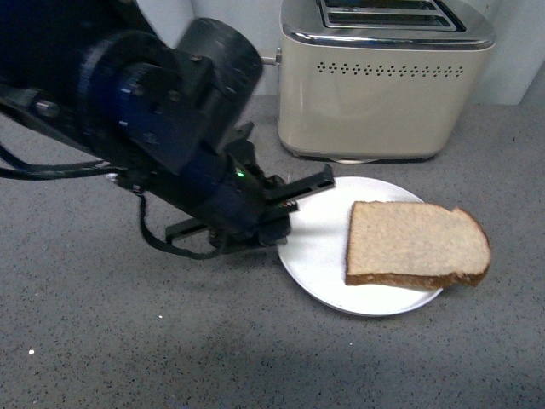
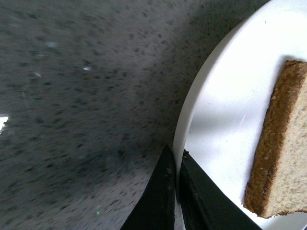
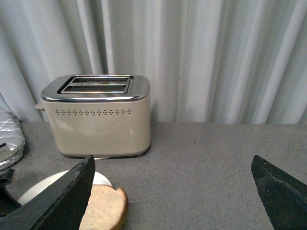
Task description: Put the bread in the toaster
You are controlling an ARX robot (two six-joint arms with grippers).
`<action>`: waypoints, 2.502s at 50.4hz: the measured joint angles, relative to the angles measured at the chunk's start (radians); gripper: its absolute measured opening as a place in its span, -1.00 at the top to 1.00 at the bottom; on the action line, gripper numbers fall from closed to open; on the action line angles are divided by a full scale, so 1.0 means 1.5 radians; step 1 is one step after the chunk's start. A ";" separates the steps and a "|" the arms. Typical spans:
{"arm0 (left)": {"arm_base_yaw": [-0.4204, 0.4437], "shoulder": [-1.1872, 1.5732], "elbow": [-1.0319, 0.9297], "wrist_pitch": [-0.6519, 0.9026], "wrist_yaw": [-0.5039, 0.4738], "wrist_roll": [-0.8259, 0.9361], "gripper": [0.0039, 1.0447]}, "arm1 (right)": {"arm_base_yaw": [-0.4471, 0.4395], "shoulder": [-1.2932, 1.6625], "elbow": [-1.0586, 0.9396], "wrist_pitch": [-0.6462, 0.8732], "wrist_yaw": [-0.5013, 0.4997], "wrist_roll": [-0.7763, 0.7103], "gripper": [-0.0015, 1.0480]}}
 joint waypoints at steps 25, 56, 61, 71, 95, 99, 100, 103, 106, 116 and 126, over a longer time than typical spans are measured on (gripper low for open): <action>-0.051 0.062 0.106 -0.013 -0.057 -0.070 0.36 | 0.000 0.000 0.000 0.000 0.000 0.000 -0.81; 0.073 -0.448 -0.540 0.739 -0.390 0.285 -0.32 | 0.000 0.000 0.000 0.000 0.002 0.000 -0.81; 0.107 -0.519 -0.599 0.768 -0.367 0.338 -0.01 | 0.000 0.000 0.000 0.000 0.002 0.000 -0.81; 0.153 -0.608 -0.672 0.732 -0.319 0.370 0.59 | 0.000 0.000 0.000 0.000 0.000 0.000 -0.81; 0.235 -0.878 -0.760 0.555 -0.236 0.382 0.94 | 0.000 0.000 0.000 0.000 0.000 0.000 -0.81; 0.270 -0.932 -0.769 0.510 -0.187 0.382 0.94 | 0.000 0.000 0.000 0.000 0.000 0.000 -0.81; 0.279 -0.944 -0.771 0.501 -0.181 0.382 0.94 | 0.000 0.000 0.000 0.000 0.000 0.000 -0.81; 0.294 -0.969 -0.773 0.478 -0.176 0.382 0.94 | 0.000 0.000 0.000 0.000 0.000 0.000 -0.81; 0.301 -0.994 -0.773 0.457 -0.176 0.382 0.94 | 0.000 0.000 0.000 0.000 0.000 0.000 -0.81; 0.302 -1.073 -0.773 0.388 -0.173 0.382 0.94 | 0.000 0.000 0.000 0.000 0.000 0.000 -0.81; 0.302 -1.148 -0.773 0.318 -0.173 0.382 0.94 | 0.000 0.000 0.000 0.000 0.000 0.000 -0.81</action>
